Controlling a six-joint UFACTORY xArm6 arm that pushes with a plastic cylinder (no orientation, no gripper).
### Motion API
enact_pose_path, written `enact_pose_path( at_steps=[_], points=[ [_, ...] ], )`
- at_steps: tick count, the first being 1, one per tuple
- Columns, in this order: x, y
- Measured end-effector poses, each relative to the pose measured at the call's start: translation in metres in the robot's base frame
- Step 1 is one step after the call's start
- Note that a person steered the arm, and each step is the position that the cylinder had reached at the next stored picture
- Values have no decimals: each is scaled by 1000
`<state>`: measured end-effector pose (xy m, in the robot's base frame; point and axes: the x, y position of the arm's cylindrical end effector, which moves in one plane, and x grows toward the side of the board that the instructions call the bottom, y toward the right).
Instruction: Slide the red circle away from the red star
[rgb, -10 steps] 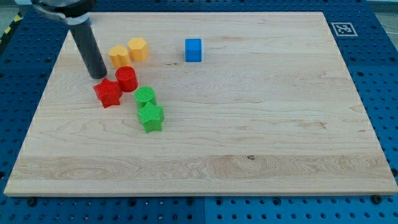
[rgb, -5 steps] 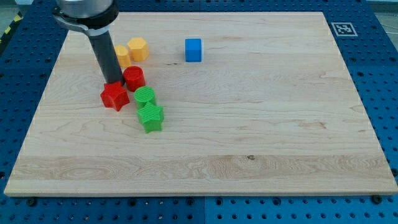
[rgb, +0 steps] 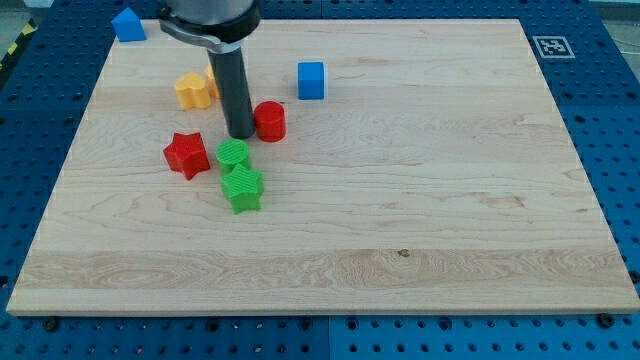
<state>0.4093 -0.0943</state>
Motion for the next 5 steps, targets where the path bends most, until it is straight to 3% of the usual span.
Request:
enact_pose_path(
  at_steps=[5],
  points=[
    [-10,115]
  ],
)
